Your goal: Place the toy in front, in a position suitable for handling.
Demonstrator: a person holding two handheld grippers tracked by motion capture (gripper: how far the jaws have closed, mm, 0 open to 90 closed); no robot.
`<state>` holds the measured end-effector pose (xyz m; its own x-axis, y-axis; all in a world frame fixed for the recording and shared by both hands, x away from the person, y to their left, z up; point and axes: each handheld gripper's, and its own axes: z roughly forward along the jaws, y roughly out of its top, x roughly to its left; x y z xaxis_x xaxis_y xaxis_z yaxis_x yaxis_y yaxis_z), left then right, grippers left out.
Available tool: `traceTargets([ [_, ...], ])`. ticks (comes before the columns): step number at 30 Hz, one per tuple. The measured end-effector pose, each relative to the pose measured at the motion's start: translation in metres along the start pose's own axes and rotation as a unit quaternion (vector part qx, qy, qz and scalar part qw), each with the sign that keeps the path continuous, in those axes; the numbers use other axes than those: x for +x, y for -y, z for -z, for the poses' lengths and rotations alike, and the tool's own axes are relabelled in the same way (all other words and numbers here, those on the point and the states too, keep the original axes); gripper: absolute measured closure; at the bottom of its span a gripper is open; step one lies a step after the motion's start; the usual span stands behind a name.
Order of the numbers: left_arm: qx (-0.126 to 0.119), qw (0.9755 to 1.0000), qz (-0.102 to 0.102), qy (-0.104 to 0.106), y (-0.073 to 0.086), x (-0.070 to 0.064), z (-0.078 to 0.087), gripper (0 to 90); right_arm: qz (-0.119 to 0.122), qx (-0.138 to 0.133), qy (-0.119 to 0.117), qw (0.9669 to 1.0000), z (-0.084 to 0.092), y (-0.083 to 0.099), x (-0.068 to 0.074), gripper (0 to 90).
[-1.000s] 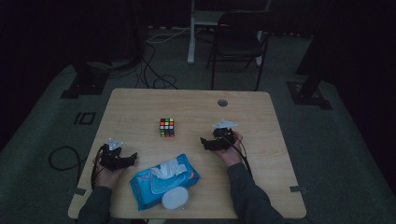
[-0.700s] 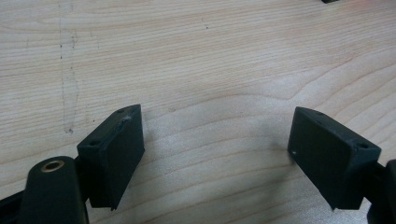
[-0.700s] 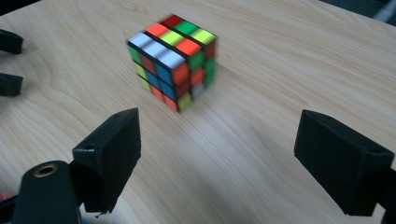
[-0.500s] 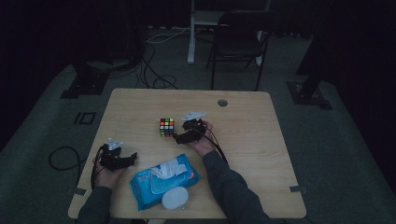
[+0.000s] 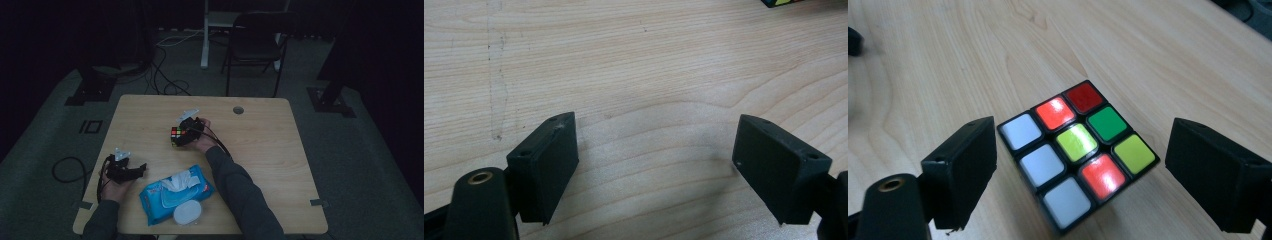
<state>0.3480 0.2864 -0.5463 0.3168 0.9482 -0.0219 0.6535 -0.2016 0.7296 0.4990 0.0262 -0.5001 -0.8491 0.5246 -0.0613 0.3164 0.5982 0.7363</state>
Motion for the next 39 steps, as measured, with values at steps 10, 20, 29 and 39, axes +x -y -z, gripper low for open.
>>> traceTargets([
  [10, 0.000, 1.0000, 0.000, 0.001, 0.000, 0.000, 0.000, 19.5, -0.010, 0.036, -0.015, 0.9992, -0.019, 0.002, -0.005, 25.8],
  [20, 0.001, 1.0000, 0.001, 0.002, 0.000, 0.000, 0.000, 19.5, -0.016, 0.026, -0.016, 0.9994, -0.012, 0.006, -0.005, 33.9],
  [29, 0.004, 0.9999, -0.010, -0.007, 0.001, -0.003, 0.001, 19.9, -0.037, 0.024, 0.017, 0.9989, 0.030, 0.032, -0.014, 33.9],
  [39, -0.009, 0.9999, 0.003, 0.005, -0.004, -0.007, 0.017, 24.0, -0.071, 0.035, 0.065, 0.9947, 0.084, 0.078, -0.030, 33.9],
])
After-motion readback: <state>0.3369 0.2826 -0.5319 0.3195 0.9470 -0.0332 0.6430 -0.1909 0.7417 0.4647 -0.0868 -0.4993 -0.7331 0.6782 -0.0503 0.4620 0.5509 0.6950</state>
